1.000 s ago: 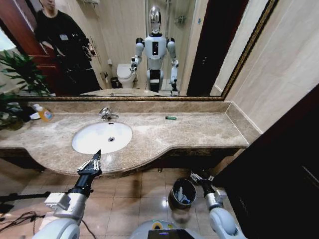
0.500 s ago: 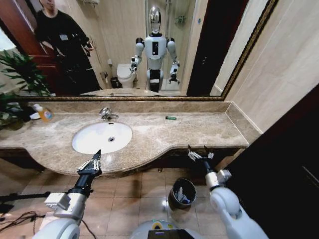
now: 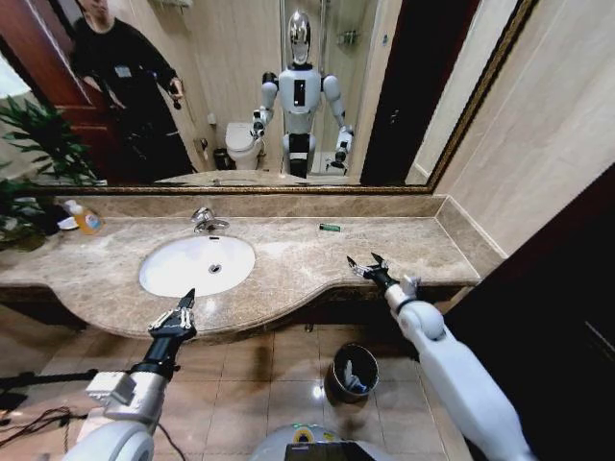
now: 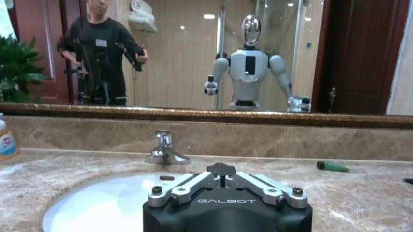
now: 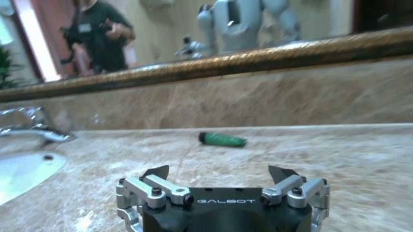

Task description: Pick up the trash from the sink and place it in the trash bin.

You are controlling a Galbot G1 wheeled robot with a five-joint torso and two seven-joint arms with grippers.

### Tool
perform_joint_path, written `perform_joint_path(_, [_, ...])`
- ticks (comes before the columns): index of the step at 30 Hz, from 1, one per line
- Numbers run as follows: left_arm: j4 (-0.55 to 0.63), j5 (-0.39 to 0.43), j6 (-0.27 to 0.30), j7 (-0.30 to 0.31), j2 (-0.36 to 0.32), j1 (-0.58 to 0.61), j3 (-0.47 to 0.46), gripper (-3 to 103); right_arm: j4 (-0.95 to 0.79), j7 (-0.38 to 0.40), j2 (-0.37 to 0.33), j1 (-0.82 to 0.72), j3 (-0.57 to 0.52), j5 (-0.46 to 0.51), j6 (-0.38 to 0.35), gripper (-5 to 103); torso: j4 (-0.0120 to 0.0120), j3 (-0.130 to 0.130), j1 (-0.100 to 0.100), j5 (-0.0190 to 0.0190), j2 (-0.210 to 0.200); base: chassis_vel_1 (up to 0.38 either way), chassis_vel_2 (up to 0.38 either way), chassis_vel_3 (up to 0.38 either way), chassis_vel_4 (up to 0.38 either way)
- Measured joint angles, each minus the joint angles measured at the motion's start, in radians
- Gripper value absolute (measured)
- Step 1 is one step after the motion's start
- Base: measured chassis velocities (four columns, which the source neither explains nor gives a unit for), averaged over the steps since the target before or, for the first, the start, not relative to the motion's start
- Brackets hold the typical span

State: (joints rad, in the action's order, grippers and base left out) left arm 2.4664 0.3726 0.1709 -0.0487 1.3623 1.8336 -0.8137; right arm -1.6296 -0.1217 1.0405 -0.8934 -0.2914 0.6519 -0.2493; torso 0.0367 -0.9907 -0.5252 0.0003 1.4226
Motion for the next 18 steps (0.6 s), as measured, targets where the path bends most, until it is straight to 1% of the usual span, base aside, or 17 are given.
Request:
perform_joint_path(1, [0.0,0.0,0.0,0.0,0.0,0.0,0.0,0,0.02,-0.017,-0.004,0.027,0.015,0.003,-0.002,100,0.0001,0.0,0.0,-0.0001,0.0,0.0,0.0,0.0,0.0])
perform_joint_path(2, [0.0,0.0,0.0,0.0,0.0,0.0,0.0,0,0.073,-0.069,-0.01,0.091,0.049,0.004,-0.004,100,0.0002,0.0,0.0,-0.0007,0.0,0.0,0.0,0.0,0.0])
perform_joint_path(3, [0.0,0.0,0.0,0.0,0.0,0.0,0.0,0,0.108,-0.105,-0.01,0.13,0.067,0.002,-0.006,100,0.0002,0.0,0.0,-0.0004,0.0,0.0,0.0,0.0,0.0])
perform_joint_path(4, [0.0,0.0,0.0,0.0,0.0,0.0,0.0,0,0.108,-0.105,-0.01,0.13,0.067,0.002,-0.006,100,0.0002,0.0,0.0,-0.0004,0.0,0.0,0.0,0.0,0.0])
perform_joint_path(7, [0.0,0.0,0.0,0.0,0.0,0.0,0.0,0,0.23,-0.189,0.005,0.257,0.131,-0.01,-0.007,100,0.0002,0.0,0.0,-0.0006,0.0,0.0,0.0,0.0,0.0])
perform_joint_path(8, [0.0,0.0,0.0,0.0,0.0,0.0,0.0,0,0.23,-0.189,0.005,0.257,0.131,-0.01,-0.007,100,0.0002,0.0,0.0,-0.0006,0.0,0.0,0.0,0.0,0.0])
perform_joint_path(11, [0.0,0.0,0.0,0.0,0.0,0.0,0.0,0,0.328,-0.228,0.03,0.341,0.195,-0.028,-0.002,100,0.0002,0.0,0.0,-0.0004,0.0,0.0,0.0,0.0,0.0])
perform_joint_path(12, [0.0,0.0,0.0,0.0,0.0,0.0,0.0,0,0.328,-0.228,0.03,0.341,0.195,-0.028,-0.002,100,0.0002,0.0,0.0,-0.0004,0.0,0.0,0.0,0.0,0.0])
perform_joint_path(15, [0.0,0.0,0.0,0.0,0.0,0.0,0.0,0,0.407,-0.234,0.061,0.406,0.253,-0.043,0.014,100,0.0002,0.0,0.0,-0.0003,0.0,0.0,0.0,0.0,0.0])
perform_joint_path(18, [0.0,0.0,0.0,0.0,0.0,0.0,0.0,0,0.449,-0.228,0.08,0.446,0.278,-0.049,0.021,100,0.0002,0.0,0.0,-0.0003,0.0,0.0,0.0,0.0,0.0])
